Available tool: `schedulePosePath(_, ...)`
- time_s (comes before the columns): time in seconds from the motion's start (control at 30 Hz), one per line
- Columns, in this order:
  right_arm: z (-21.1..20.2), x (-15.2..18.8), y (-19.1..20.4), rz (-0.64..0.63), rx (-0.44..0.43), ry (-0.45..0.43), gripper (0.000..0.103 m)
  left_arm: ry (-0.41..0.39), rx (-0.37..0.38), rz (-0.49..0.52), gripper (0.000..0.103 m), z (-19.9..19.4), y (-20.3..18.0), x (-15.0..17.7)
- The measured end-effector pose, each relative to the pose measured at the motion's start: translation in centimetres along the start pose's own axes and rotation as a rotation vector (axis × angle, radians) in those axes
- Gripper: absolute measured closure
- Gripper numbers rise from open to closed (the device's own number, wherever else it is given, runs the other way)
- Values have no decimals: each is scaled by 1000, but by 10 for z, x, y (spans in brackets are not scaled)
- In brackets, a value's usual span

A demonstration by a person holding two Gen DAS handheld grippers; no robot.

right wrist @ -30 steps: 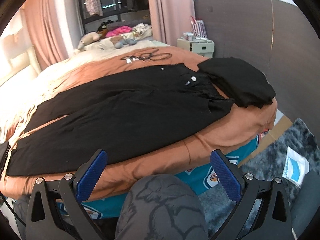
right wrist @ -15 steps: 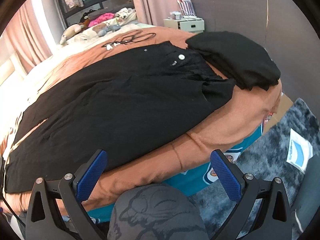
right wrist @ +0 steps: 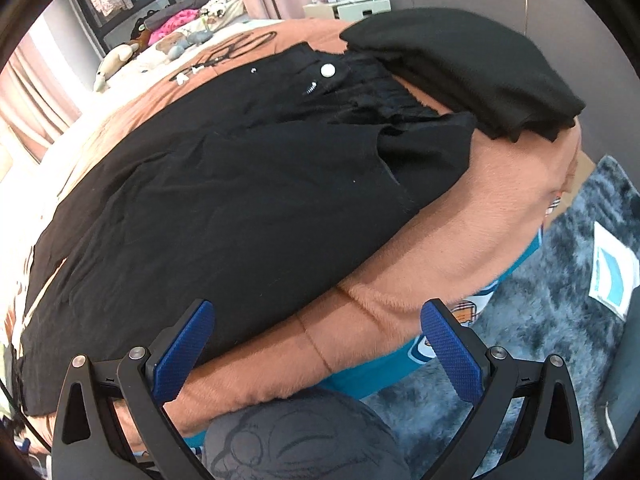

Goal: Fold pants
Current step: 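Move both tools toward the pants legs and waistband, fingers open, then close left tool on a pant leg hem while right tool grasps waistband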

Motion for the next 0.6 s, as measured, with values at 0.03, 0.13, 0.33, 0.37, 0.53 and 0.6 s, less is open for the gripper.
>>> schedulePosePath(0.03,5,-4,-3,6,-3,4,0,5,-1,-10,27,2,1,-1)
schedulePosePath(0.13,16,-9,-7,34,-4,28,0,23,2,-64,35,10,6,-3)
schedulePosePath(0.33,33,-23,-19,88,7,49,11,52,-17,-157,40,27,18,-10)
schedulePosePath(0.37,32,-26,-20,92,8,38,11,55,-16,-168,40,29,20,-11)
schedulePosePath(0.53,33,-36,-27,108,25,14,30,64,13,-249,41,42,28,-15)
schedulePosePath(0.6,30,-41,-33,122,16,8,46,56,32,-278,41,46,31,-17)
Point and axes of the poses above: each gripper's, at about its wrist camera, not at the fingertips, and z roughly the way its jaws point, y to its left, x to its underside, the point moved 3 cm from there along z, roughly the way its jaws point, and after that the axes turned 9 degrees about z, right-handed, at the moved point
